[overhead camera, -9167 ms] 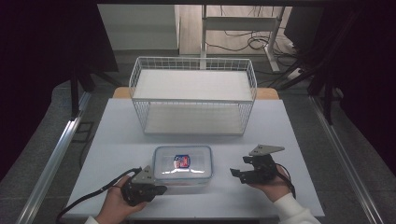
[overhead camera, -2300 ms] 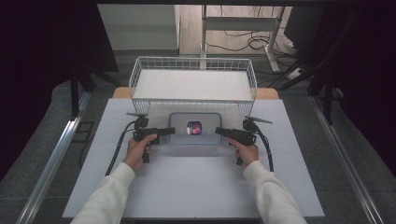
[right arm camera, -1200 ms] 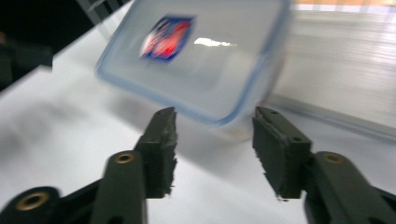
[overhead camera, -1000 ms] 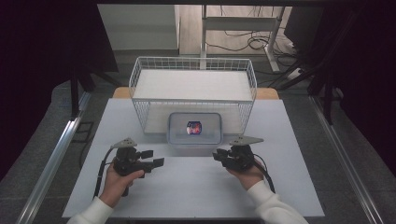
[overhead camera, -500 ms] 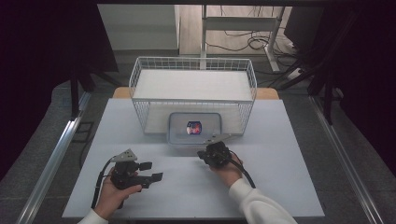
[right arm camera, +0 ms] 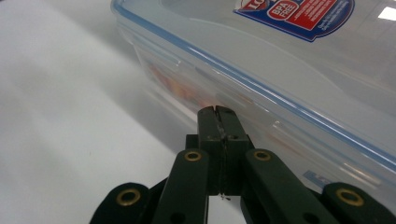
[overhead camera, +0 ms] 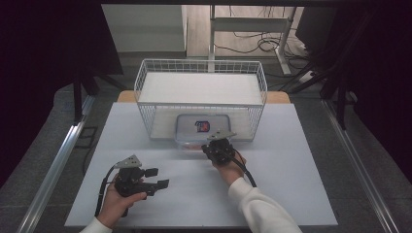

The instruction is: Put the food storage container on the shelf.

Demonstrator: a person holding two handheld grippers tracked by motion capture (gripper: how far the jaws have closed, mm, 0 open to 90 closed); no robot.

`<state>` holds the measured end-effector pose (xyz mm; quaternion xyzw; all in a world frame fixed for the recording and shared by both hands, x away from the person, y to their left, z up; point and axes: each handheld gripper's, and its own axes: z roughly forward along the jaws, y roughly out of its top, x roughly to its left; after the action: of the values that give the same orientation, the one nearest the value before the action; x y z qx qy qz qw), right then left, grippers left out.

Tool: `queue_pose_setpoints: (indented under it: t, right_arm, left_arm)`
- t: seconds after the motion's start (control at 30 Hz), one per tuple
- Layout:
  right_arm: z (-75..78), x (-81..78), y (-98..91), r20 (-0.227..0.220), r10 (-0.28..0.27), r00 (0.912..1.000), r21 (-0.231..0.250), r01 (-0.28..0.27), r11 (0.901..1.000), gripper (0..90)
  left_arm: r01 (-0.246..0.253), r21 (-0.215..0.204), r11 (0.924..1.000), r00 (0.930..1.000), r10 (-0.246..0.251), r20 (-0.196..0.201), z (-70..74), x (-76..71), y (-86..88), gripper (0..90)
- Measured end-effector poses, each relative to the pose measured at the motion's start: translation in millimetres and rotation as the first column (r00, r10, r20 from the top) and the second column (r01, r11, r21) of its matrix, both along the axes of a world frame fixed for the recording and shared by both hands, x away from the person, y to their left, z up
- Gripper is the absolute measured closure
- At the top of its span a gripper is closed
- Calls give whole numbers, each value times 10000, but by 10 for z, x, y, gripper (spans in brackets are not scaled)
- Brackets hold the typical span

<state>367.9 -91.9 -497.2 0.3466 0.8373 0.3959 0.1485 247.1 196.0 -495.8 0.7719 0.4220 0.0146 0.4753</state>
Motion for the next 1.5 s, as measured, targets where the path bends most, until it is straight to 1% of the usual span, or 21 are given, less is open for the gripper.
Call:
queue_pose_setpoints:
  t: [0.07,0.13,0.27,0.4,0.43,0.5,0.63,0.73,0.83,0.9,1.0,1.07,1.17,1.23,1.3,1.33,1.43,1.47,1.5]
  right_arm:
    - [-7,42,3,119,-73,9999,39,73,10000,890]
    - [-25,91,11,8,-82,10000,179,82,9998,890]
    - [-26,190,31,12,-50,10000,281,49,9996,890]
    - [-22,317,40,-38,-287,9996,509,289,9983,890]
    - [-23,340,31,-14,-346,9994,651,346,9973,890]
    - [-29,384,24,-10,-313,9995,754,313,9967,890]
    - [-56,453,52,-114,-278,9995,858,287,9959,890]
    - [-64,493,87,-89,-389,9992,883,395,9953,890]
    - [-73,524,98,-158,-415,9990,958,429,9945,890]
    - [-81,547,107,-233,-465,9986,1024,486,9936,890]
    - [-89,554,111,-221,-644,9977,1080,664,9919,890]
    - [-70,524,97,-296,-647,9975,1100,675,9916,890]
    - [41,410,28,-91,-459,9989,867,466,9951,890]
    - [134,293,-65,114,-303,9995,755,294,9967,890]
    - [232,146,-220,250,-192,9995,740,173,9971,890]
    - [262,98,-280,257,-172,9995,782,151,9968,890]
    - [365,-109,-559,67,-111,9999,1084,103,9941,889]
    - [375,-144,-602,14,-79,10000,1107,77,9938,889]
    - [394,-232,-709,29,30,10000,1082,-33,9941,889]
  left_arm:
    - [1,21,10000,10000,-1,-4,-5,5,1,291]
    - [-28,9,10000,10000,28,-14,-3,7,3,291]
    - [-119,47,9999,9999,119,11,-1,4,7,291]
    - [-193,48,9998,9998,193,7,1,8,6,291]
    - [-190,45,9998,9998,190,-6,0,10,6,291]
    - [-161,23,9999,9999,161,-56,-9,19,3,291]
    - [-111,29,9999,9998,111,-144,-34,28,2,291]
    - [-87,59,9999,9999,88,-74,-25,13,12,291]
    - [-139,63,9999,9999,139,-20,-21,6,41,291]
    - [-186,38,9998,9998,186,-44,-25,9,57,291]
    - [-206,-50,9998,9998,206,-63,-26,4,74,291]
    - [-197,-35,9998,9998,197,-5,-19,-14,77,291]
    - [-181,4,9998,9998,181,71,-10,-39,84,291]
    - [-198,-13,9998,9998,198,103,-2,-48,93,291]
    - [-216,-64,9997,9997,217,97,1,-49,96,291]
    - [-219,-72,9997,9997,220,85,1,-48,94,291]
    - [-226,-1,9997,9997,226,96,-2,-52,83,291]
    - [-245,31,9997,9997,244,100,-2,-55,81,291]
    - [-268,76,9996,9996,267,122,-2,-57,81,292]
